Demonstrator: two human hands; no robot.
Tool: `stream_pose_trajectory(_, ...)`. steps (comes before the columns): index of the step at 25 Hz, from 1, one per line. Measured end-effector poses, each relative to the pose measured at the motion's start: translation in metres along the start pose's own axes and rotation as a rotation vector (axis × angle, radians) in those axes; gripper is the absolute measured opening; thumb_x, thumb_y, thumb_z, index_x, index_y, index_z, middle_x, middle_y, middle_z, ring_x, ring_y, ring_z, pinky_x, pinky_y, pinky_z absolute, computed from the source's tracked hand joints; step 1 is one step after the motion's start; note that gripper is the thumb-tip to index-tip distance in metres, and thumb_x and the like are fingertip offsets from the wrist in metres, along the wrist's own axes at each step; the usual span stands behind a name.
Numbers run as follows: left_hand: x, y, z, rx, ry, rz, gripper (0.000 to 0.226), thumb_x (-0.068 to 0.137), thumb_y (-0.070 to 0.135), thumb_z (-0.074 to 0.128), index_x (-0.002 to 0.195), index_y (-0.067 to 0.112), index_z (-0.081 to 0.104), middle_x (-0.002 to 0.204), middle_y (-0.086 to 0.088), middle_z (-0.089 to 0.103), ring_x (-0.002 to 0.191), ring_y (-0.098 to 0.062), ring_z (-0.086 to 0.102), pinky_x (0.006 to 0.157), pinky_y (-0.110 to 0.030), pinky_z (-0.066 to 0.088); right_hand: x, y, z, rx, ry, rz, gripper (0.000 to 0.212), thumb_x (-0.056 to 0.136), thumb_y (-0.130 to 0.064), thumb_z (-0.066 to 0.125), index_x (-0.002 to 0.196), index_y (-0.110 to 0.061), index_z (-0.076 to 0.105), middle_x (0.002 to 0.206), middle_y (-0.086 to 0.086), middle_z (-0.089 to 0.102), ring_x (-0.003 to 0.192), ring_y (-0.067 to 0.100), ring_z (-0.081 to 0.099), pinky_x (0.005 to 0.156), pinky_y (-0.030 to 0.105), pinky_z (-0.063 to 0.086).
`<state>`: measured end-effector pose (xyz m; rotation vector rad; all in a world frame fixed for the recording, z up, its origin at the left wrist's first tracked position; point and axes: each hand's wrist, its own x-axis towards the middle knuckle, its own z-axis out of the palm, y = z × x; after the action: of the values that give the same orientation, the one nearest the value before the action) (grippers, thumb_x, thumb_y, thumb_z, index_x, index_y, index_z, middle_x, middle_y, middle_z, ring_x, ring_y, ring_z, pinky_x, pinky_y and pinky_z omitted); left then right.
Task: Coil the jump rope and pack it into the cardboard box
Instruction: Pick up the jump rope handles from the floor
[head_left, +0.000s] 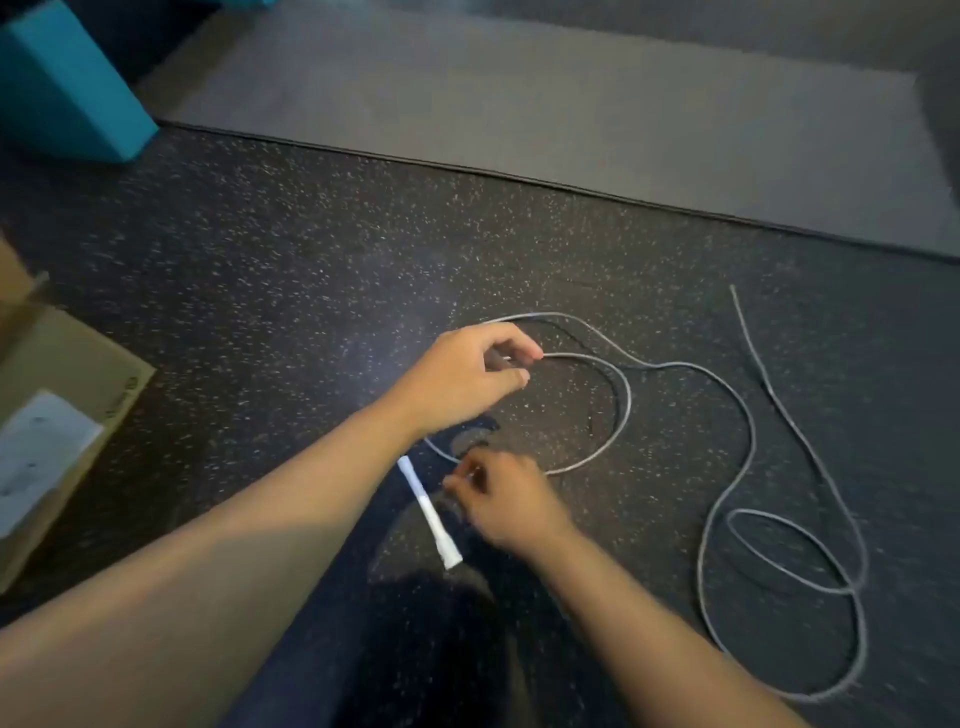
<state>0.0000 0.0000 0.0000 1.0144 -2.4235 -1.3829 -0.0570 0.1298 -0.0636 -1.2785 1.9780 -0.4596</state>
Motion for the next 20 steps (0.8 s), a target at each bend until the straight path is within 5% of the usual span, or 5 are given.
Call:
stream_pose_trajectory(3,0.026,-0.032,0.033,0.039,0.06,0.081,0.018,0.092,0.018,0.067,0.106,0.029,0.073,0.106,0.013,0.074,0.096,-0.006,0.069,0.082,-0.023,0.054,0.02,0.022,0.07,-0.174,-0.118,-0.017,0.047,0.087,-0.054,0.067,0.11,-0.013,0.062,0.114,0.013,0.068,0.107,0.035,0.064,0.086,0.041,0.052)
stream_pose_trajectory(6,0.039,-0.026,0.045,0.04,0.082,0.144,0.017,0.092,0.017,0.067,0.104,0.026,0.074,0.103,0.011,0.075,0.094,-0.009,0.07,0.084,-0.025,0.056,0.02,0.028,0.089,-0.266,-0.162,0.019,0.052,0.089,-0.038,0.067,0.131,-0.01,0.053,0.136,0.015,0.058,0.126,0.036,0.056,0.098,0.043,0.048)
stream_pose_trajectory(10,0.046,-0.002,0.036,0.091,0.056,0.234,0.016,0.092,0.018,0.067,0.103,0.027,0.075,0.101,0.014,0.075,0.088,-0.003,0.068,0.072,-0.008,0.048,0.021,0.03,0.028,-0.229,0.073,0.049,0.032,0.09,-0.037,0.063,0.113,-0.014,0.062,0.115,0.014,0.07,0.105,0.037,0.068,0.083,0.042,0.052)
stream_pose_trajectory(16,0.049,0.05,0.019,-0.076,0.096,0.352,0.026,0.106,0.031,0.046,0.113,0.021,0.069,0.092,0.006,0.074,0.074,0.002,0.064,0.07,-0.017,0.047,0.025,0.004,-0.151,0.507,0.468,-0.175,0.019,0.075,0.001,0.073,0.093,0.001,0.073,0.071,0.011,0.067,0.06,0.022,0.06,0.057,0.034,0.046)
stream_pose_trajectory(20,0.062,0.111,0.001,-0.186,0.221,0.528,0.033,0.106,0.042,0.042,0.135,0.032,0.054,0.078,0.01,0.066,0.06,0.007,0.058,0.061,-0.017,0.043,0.012,-0.018,-0.218,0.746,0.596,-0.322,0.044,0.079,-0.001,0.079,0.118,-0.007,0.061,0.085,0.01,0.062,0.067,0.015,0.056,0.057,0.027,0.045)
